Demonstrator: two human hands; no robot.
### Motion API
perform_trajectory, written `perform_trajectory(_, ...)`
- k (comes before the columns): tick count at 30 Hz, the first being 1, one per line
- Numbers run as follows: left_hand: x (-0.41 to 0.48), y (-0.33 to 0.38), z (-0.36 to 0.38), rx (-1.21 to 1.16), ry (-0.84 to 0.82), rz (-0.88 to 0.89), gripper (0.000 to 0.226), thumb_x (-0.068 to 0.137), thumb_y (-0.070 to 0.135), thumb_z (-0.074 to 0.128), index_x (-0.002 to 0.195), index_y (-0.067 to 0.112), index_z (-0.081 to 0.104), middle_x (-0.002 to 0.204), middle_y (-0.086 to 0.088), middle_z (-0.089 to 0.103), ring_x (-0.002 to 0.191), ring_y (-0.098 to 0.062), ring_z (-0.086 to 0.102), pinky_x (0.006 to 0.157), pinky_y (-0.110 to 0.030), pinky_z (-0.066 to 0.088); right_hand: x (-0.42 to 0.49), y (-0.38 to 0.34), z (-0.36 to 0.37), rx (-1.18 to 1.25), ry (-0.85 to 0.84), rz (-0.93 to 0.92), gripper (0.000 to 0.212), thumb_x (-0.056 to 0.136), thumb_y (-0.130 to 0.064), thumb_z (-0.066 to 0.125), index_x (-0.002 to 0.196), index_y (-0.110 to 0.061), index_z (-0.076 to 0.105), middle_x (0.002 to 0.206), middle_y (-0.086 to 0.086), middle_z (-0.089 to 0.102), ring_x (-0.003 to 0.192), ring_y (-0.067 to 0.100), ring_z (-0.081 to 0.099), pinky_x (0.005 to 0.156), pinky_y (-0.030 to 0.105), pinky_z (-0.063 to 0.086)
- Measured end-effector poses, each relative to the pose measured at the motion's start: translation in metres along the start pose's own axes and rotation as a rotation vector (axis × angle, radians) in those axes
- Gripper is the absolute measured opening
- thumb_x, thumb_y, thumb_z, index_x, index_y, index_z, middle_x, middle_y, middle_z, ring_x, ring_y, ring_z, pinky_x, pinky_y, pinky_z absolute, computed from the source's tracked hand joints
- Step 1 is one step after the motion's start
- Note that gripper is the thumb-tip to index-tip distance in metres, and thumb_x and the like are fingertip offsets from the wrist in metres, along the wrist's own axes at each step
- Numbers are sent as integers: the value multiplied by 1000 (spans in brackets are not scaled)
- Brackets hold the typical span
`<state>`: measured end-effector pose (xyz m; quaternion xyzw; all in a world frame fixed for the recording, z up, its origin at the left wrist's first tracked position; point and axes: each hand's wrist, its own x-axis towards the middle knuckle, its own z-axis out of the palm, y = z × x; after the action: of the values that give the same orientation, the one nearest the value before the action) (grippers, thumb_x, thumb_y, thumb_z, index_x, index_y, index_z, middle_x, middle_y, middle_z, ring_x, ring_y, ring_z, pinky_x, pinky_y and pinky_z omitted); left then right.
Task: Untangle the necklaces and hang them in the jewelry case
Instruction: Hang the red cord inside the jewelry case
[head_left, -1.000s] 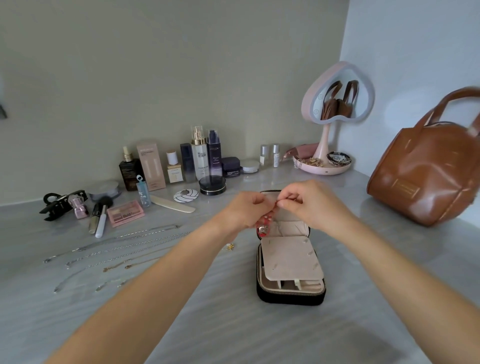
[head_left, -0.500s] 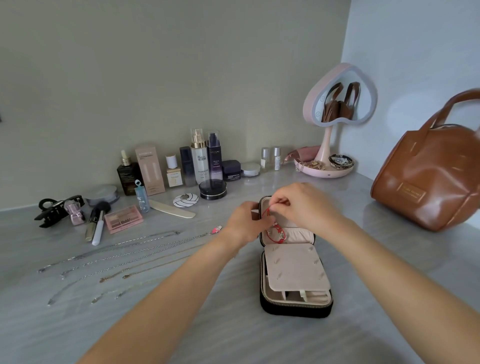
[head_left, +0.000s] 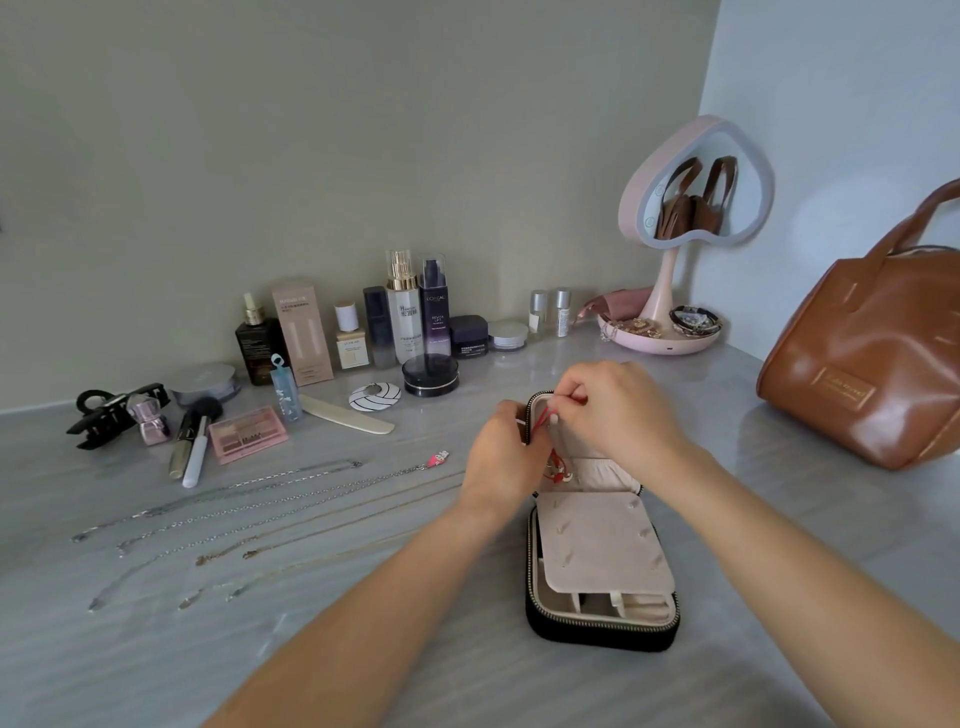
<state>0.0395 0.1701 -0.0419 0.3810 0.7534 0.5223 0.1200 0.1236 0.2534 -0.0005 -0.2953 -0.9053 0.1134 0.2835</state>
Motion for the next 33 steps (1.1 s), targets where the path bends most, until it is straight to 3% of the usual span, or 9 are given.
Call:
perform_trajectory(6, -4, -3, 3, -57, 15, -1, 23, 91, 31, 52, 102, 11, 51, 71, 9, 57, 69, -18, 60, 69, -38, 55, -6, 4, 6, -72, 80, -99, 7, 81, -14, 58, 77, -15, 64, 78, 4, 67, 76, 28, 60, 61, 35, 49)
perform_trajectory(9, -4, -3, 3, -61, 19, 12, 21, 91, 27, 52, 104, 11, 52, 73, 9, 56, 72, -16, 58, 70, -33, 52, -12, 7, 10, -126, 146, -196, 9, 74, -6, 62, 68, -12, 61, 70, 8, 59, 60, 32, 57, 49, 34, 45)
perform_trajectory(12, -3, -5, 3, -83, 16, 13, 10, 91, 23, 53, 97, 17, 49, 74, 10, 55, 71, -17, 58, 59, -21, 50, -21, 12, 10, -181, 188, -254, 13, 69, -6, 71, 62, -10, 61, 63, 7, 56, 48, 31, 55, 40, 25, 34)
perform_trajectory(16, -1, -9, 3, -95, -17, -3, 15, 87, 26, 59, 96, 20, 48, 77, 8, 56, 79, -20, 61, 77, -35, 52, -33, 15, 9, -207, 64, -188, 12, 82, -18, 60, 74, -13, 66, 78, 5, 61, 71, 29, 60, 51, 29, 39)
perform_trajectory(18, -2, -8, 2, -101, -18, -9, 17, 87, 31, 58, 95, 21, 48, 74, 12, 55, 72, -10, 58, 74, -29, 47, -38, 16, 9, -209, 9, -162, 16, 86, -24, 52, 81, -16, 66, 87, 3, 62, 82, 27, 60, 57, 30, 41)
perform_trajectory(21, -3, -6, 3, -208, 4, -61, 18, 91, 35, 50, 96, 17, 52, 71, 8, 57, 70, -11, 56, 69, -25, 45, -42, 14, 7, -190, -12, -136, 20, 86, -28, 50, 79, -19, 66, 85, -2, 57, 83, 26, 60, 55, 28, 37)
perform_trajectory(26, -2, -7, 6, -175, -6, -78, 17, 89, 18, 52, 106, 13, 53, 75, 6, 57, 76, -17, 59, 72, -32, 49, -46, 16, 5, -118, 34, -66, 22, 86, -35, 53, 83, -22, 71, 95, -5, 62, 83, 24, 61, 60, 30, 47)
perform_trajectory(30, -7, -8, 8, -182, -32, -95, 25, 89, 22, 56, 113, 17, 48, 76, 10, 55, 64, -7, 57, 49, -14, 42, -47, 23, 2, -85, -4, 17, 17, 84, -36, 56, 84, -27, 70, 86, -3, 70, 85, 24, 63, 65, 32, 51)
perform_trajectory(33, -11, -9, 9, -161, -46, -93, 32, 88, 21, 58, 117, 13, 47, 72, 10, 56, 59, -1, 55, 47, -8, 41, -49, 22, 4, -62, -84, 37, 13, 83, -33, 57, 78, -27, 67, 81, -4, 71, 83, 21, 63, 66, 31, 50)
